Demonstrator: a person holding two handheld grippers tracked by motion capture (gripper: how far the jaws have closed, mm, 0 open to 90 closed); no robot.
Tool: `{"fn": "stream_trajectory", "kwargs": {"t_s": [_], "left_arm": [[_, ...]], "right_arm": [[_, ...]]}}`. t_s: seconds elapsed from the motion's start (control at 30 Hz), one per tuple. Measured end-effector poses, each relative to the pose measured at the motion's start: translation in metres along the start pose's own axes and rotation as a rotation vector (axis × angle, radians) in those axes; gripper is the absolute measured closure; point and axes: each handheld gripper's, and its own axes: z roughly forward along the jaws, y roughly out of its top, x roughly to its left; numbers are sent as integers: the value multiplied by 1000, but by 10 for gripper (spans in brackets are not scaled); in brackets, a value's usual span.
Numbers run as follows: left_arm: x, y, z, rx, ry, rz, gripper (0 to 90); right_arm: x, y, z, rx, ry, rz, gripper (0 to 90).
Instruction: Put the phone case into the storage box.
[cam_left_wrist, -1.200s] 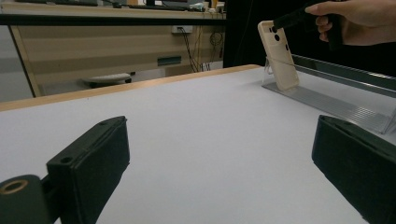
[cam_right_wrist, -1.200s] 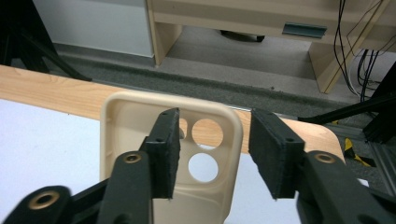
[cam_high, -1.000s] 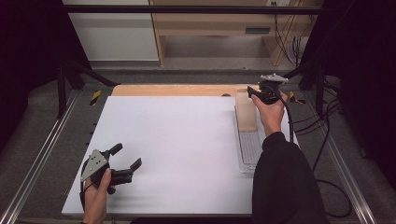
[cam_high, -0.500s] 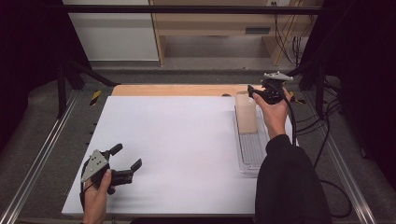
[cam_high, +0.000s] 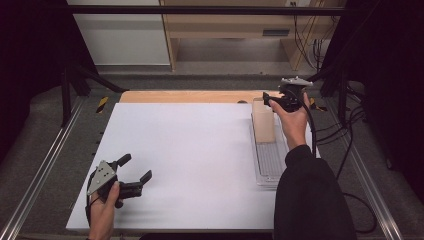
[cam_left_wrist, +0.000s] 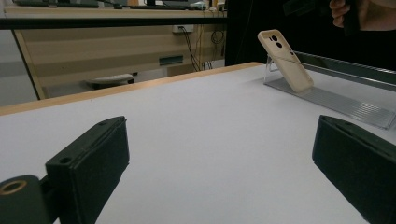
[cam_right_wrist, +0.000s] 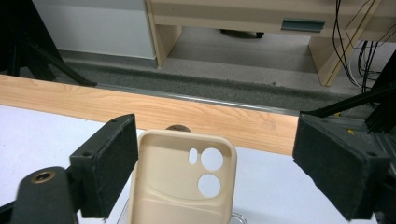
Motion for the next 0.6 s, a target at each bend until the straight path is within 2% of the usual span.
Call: {"fn": "stream_trajectory", "kwargs": {"t_s": [0.2, 0.6], "left_arm": [[0, 0, 0, 0, 1, -1, 34], [0, 0, 0, 3, 1, -1, 34]], "right_arm": [[3, 0, 0, 14, -3, -3, 96], [6, 2, -5, 33, 28, 20, 72]]}}
